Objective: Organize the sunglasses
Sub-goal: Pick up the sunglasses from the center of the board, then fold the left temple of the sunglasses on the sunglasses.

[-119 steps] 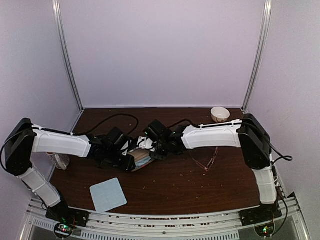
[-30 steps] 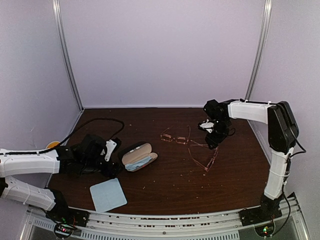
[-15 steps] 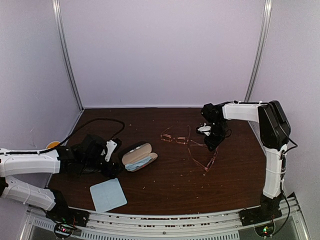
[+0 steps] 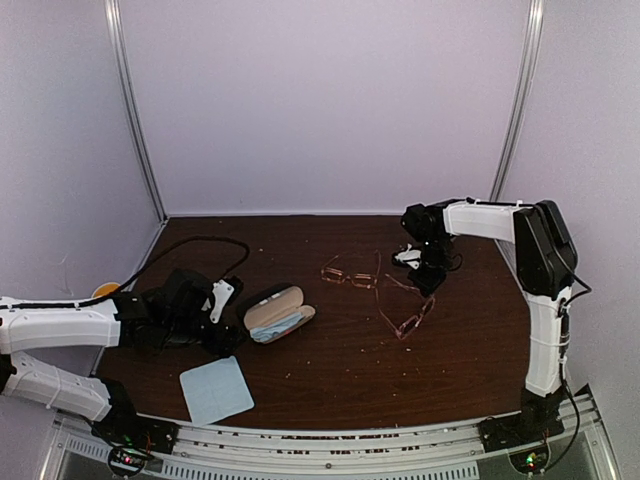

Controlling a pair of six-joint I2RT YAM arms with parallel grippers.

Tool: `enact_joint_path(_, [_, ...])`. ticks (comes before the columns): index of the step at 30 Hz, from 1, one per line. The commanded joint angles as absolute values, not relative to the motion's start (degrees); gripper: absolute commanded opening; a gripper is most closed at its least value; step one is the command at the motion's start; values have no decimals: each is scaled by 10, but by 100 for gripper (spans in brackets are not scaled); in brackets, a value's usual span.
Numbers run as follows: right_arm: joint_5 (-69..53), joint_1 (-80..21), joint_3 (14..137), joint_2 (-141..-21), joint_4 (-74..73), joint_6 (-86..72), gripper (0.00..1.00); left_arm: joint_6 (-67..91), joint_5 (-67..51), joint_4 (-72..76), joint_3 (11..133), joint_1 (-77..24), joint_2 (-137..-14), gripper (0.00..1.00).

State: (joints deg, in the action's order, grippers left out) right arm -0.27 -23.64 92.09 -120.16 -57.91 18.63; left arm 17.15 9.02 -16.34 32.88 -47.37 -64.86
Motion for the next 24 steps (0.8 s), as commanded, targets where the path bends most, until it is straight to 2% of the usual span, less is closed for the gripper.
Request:
enact_joint_path(1, [-11, -233, 931, -1211, -604, 183, 0, 166, 91, -142, 328, -475, -649, 73])
enact_joint_path(9, [-35, -234, 906, -1168, -581, 170, 0, 167, 93, -142, 329, -475, -649, 73])
enact_joint_path(24, [-66, -273, 826, -998, -495, 67, 0, 190, 48, -165, 357, -476, -603, 72])
